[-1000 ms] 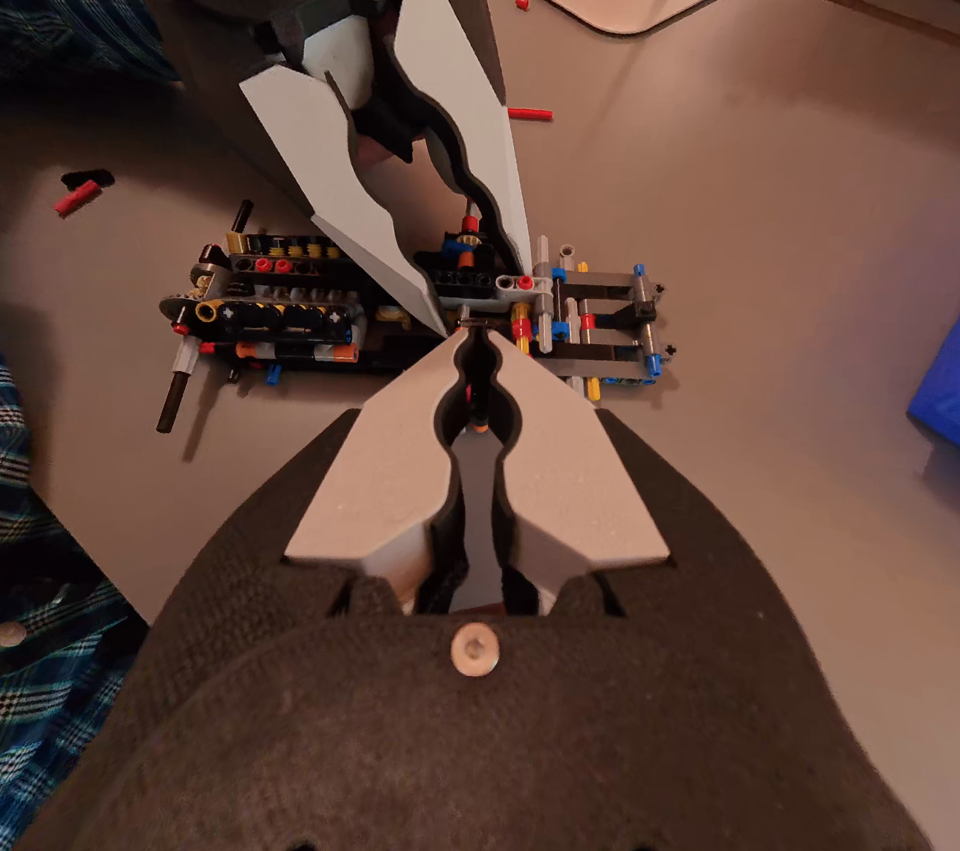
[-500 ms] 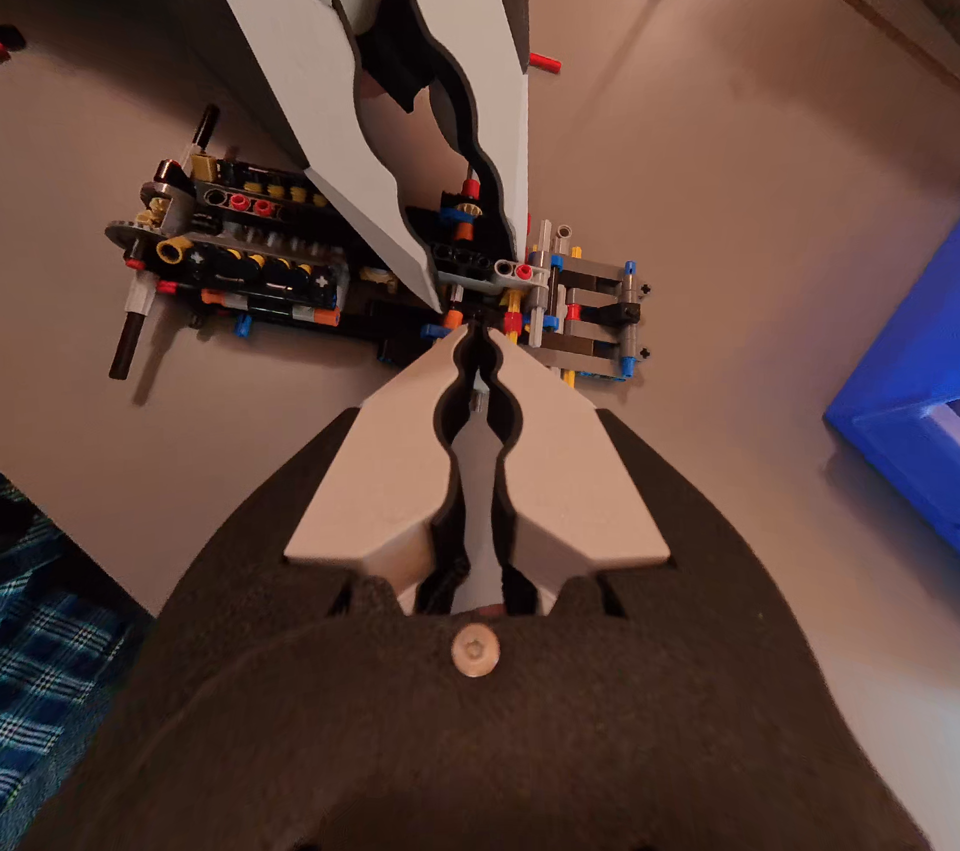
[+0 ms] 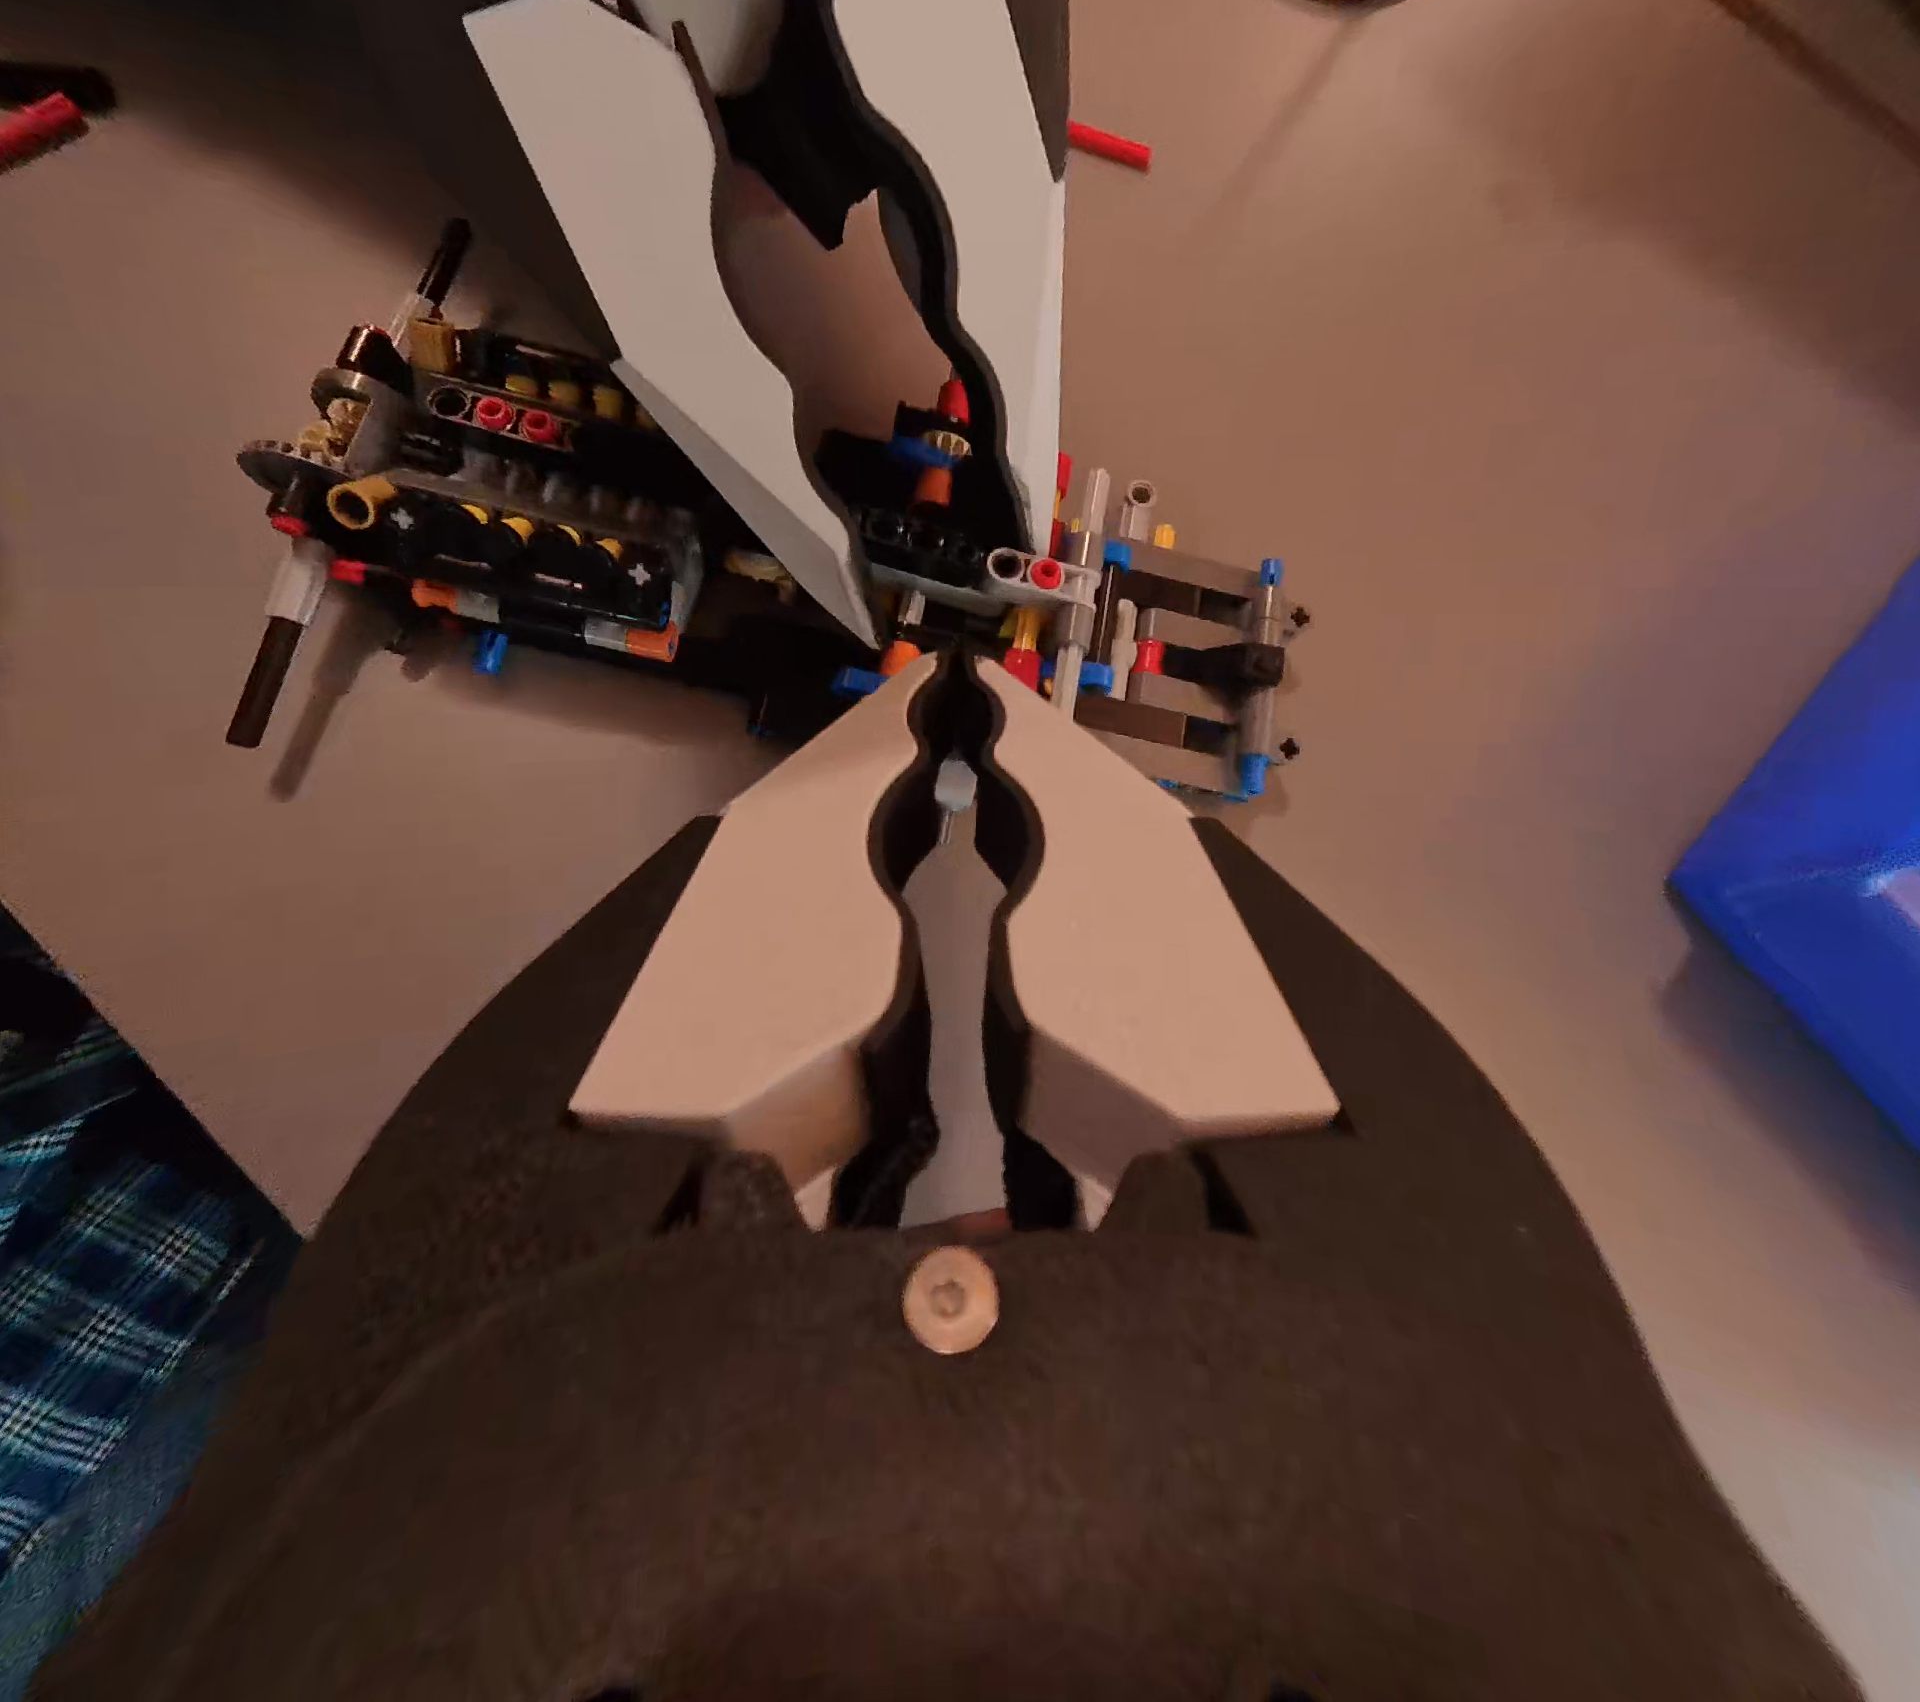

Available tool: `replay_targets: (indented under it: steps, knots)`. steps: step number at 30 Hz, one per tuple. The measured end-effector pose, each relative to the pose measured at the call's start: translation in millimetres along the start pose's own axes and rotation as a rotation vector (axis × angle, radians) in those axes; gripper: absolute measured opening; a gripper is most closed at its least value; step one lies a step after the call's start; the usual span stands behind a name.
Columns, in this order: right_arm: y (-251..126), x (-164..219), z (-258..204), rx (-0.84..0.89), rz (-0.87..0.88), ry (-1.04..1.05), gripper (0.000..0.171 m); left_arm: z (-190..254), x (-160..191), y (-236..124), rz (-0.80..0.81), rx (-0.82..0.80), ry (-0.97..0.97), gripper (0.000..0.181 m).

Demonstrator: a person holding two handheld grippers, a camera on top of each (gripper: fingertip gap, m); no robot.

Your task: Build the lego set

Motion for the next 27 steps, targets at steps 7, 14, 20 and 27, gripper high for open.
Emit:
replay_targets:
  steps: [7, 14, 20, 27]
  knots:
    - [-2.4, 0.5, -2.3, 0.0, -0.034, -0.046, 0.0, 1.0, -0.5, 0.4, -0.004, -0.001, 0.006, 0.03]
    - [-9.6, 13.2, -8.5, 0.011, -0.08, -0.086, 0.0, 1.5, -0.8, 0.0, -0.013, -0.001, 0.024, 0.03]
    - [-5.9, -7.7, -0.9, 0.0, -0.02, -0.109, 0.0, 0.4, -1.4, 1.1, -0.009, 0.009, 0.018, 0.03]
    - [0.0, -4.4, 6.6, -0.125, -0.087, -0.129, 0.0, 1.7, -5.2, -2.7, -0.05, 0.024, 0.05, 0.037]
Point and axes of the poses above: each gripper's, where its closed fingertips meet, y out along the fingers, x out of its underside, z = x × y across the jaws, the point moved 10 cm from there along -y, back along the fingers, and after that the axes turned 11 degrees about z, right-handed, at the moved point
